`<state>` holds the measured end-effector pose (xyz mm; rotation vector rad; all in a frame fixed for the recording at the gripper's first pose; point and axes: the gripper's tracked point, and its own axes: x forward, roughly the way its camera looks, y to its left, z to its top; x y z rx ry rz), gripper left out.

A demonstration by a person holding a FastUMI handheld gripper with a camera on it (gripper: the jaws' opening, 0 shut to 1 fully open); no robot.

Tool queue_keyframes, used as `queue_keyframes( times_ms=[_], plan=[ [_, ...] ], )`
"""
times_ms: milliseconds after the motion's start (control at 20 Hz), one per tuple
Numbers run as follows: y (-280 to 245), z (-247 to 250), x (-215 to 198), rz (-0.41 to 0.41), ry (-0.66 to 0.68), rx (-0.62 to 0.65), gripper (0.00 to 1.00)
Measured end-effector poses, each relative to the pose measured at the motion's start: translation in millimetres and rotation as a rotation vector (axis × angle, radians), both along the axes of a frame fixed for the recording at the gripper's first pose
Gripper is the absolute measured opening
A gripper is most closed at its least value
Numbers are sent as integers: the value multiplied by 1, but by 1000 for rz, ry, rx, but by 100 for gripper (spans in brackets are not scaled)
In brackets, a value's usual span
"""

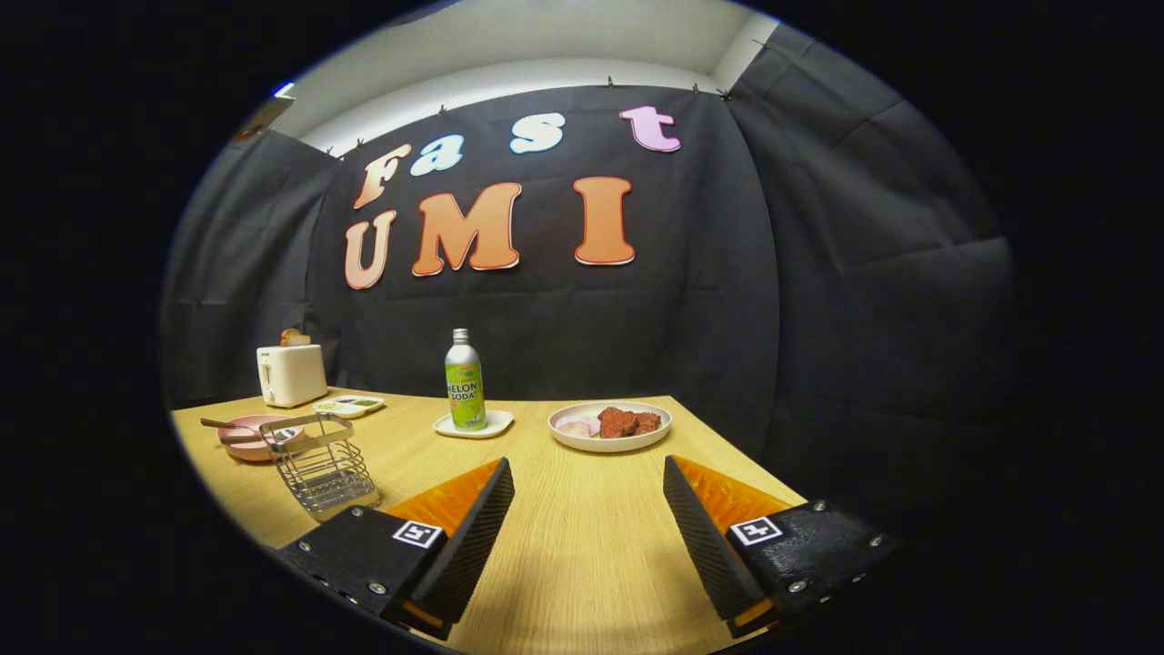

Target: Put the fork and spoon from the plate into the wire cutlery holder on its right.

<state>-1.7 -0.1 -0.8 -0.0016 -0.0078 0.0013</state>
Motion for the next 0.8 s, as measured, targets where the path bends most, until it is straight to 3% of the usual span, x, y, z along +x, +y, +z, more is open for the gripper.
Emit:
queue_keyframes(
  times_ms=[650, 800],
  plan=[
    [-1, 3, 2, 4, 4, 4, 99],
    [-1, 6, 22, -2, -2, 11, 99]
  ],
)
